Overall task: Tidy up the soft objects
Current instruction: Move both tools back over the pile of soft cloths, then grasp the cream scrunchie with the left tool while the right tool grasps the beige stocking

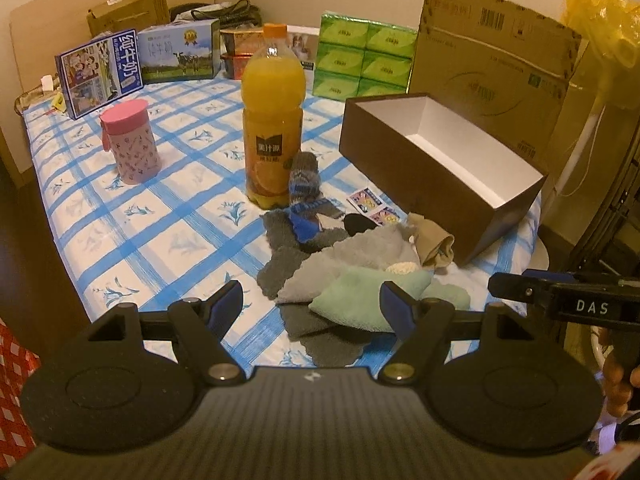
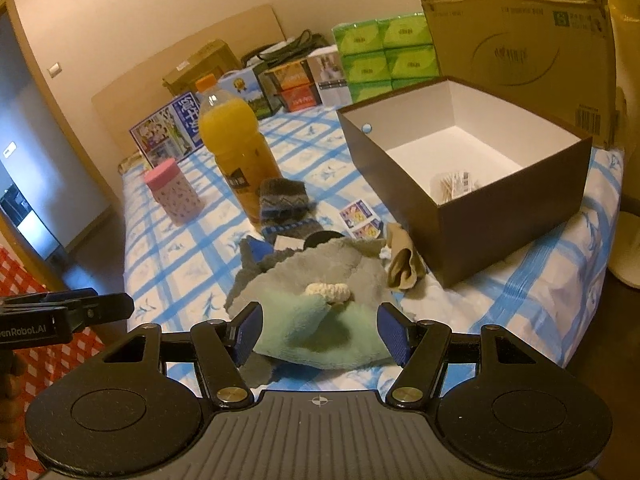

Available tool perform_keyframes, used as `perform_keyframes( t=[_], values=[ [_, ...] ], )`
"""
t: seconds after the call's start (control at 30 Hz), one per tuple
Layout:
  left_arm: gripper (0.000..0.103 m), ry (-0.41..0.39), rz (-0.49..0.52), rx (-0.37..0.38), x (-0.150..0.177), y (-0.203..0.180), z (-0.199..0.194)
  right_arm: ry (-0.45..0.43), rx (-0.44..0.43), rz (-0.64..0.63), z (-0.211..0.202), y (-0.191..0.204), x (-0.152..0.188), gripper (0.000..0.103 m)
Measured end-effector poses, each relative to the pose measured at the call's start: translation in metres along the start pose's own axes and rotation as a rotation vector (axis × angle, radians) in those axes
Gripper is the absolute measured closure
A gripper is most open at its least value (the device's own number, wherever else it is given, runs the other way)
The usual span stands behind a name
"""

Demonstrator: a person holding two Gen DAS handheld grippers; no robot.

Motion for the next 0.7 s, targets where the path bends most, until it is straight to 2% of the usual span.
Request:
perform_keyframes(
  t=[0.43,0.7],
  values=[
    [0.03,0.074,0.024,0.032,0.003,-0.011,0.045,0.05,0.042,0.028,0.024,-0.017,0.004,0.039],
    [0.03,0.108,0.054,0.054,0.004,-0.021,0.07,0.05,0.052,0.033,0.037,-0.024,0.0,0.039]
  ],
)
Point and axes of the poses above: each gripper's, at about its wrist camera, not at the fingertips, and z roughly the way its jaws point, y to its left, x to its underside, the point moved 2 cm from there along z, roughly the way its jaws point
